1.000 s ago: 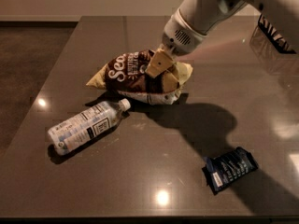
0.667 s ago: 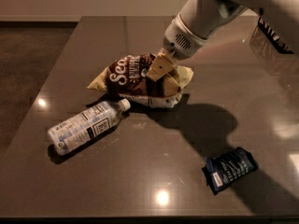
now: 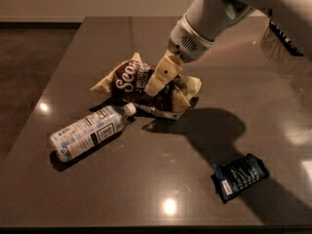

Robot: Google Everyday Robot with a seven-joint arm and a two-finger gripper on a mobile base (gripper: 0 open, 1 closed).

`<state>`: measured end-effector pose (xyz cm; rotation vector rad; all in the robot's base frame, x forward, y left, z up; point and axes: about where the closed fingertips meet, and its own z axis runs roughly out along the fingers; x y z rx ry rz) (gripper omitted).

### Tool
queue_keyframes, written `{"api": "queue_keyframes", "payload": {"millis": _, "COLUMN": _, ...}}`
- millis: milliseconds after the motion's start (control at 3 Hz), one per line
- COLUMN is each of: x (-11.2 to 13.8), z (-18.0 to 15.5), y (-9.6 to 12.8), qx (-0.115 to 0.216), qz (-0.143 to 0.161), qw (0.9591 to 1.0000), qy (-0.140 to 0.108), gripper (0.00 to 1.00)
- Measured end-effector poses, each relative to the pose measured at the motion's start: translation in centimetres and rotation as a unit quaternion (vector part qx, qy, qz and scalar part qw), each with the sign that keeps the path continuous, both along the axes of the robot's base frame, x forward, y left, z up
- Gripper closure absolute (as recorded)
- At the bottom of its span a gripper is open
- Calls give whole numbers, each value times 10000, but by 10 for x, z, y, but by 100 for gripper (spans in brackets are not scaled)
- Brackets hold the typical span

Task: Move brown chip bag near blue plastic bottle

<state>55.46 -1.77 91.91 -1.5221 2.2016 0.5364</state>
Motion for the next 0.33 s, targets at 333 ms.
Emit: {"api": "queue_keyframes", "payload": {"millis": 333, "x": 0, "z": 0, "y": 1, "qx": 0, "qz": 5, "qw": 10000, "qy": 2, "gripper": 0}}
